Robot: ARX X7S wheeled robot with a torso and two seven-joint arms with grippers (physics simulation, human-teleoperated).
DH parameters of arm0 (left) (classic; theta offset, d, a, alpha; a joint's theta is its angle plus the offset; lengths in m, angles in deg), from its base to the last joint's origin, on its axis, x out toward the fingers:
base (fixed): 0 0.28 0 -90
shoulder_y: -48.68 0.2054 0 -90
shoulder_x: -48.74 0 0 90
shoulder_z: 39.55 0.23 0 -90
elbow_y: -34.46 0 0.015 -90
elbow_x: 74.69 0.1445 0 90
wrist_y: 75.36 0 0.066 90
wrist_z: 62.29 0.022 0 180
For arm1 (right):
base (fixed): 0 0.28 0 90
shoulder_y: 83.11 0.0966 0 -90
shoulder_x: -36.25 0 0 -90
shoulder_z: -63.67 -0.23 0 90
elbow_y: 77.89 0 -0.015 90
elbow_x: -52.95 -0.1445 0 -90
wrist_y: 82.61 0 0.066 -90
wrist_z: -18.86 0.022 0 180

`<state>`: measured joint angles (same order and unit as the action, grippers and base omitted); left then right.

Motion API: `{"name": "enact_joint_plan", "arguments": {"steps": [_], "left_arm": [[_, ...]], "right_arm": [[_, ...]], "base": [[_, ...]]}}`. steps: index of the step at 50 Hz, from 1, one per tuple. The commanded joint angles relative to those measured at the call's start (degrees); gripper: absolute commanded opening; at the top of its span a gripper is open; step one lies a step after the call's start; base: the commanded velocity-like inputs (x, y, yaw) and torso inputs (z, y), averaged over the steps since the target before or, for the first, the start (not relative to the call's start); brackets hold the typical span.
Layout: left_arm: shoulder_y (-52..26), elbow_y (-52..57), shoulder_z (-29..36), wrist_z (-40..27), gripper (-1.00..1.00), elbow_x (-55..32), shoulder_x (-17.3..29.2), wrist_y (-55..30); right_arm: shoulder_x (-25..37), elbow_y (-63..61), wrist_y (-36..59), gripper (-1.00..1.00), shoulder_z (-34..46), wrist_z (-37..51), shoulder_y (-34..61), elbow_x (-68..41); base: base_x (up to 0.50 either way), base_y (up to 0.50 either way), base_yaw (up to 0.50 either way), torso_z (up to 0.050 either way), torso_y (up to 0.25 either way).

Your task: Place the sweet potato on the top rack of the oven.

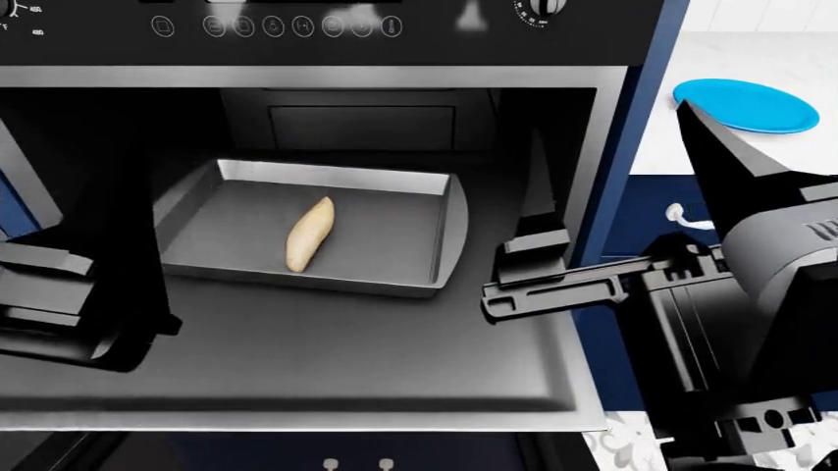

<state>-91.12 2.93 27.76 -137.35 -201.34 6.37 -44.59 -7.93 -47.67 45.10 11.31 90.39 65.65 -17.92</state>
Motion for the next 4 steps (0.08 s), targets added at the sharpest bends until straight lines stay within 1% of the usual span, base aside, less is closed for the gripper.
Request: {"name": "enact_joint_plan", "arguments": {"steps": [1,4], "left_arm": [[-3.0,1.2,-1.7,-6.8,1.00,-8.4,-0.4,-2.2],[-1.1,1.2,-4.1,-7.8,1.00,-9.9,-1.7,-4.1]], "right_arm": [[9.9,-0.2,-17.6,1.00,25.3,8.7,15.4,0.8],[12.2,-0.2,-24.5,1.00,37.6,11.0,22.3,3.4]], "base": [[0.00,0.00,0.00,0.000,0.000],[0.00,0.00,0.00,0.000,0.000]]}}
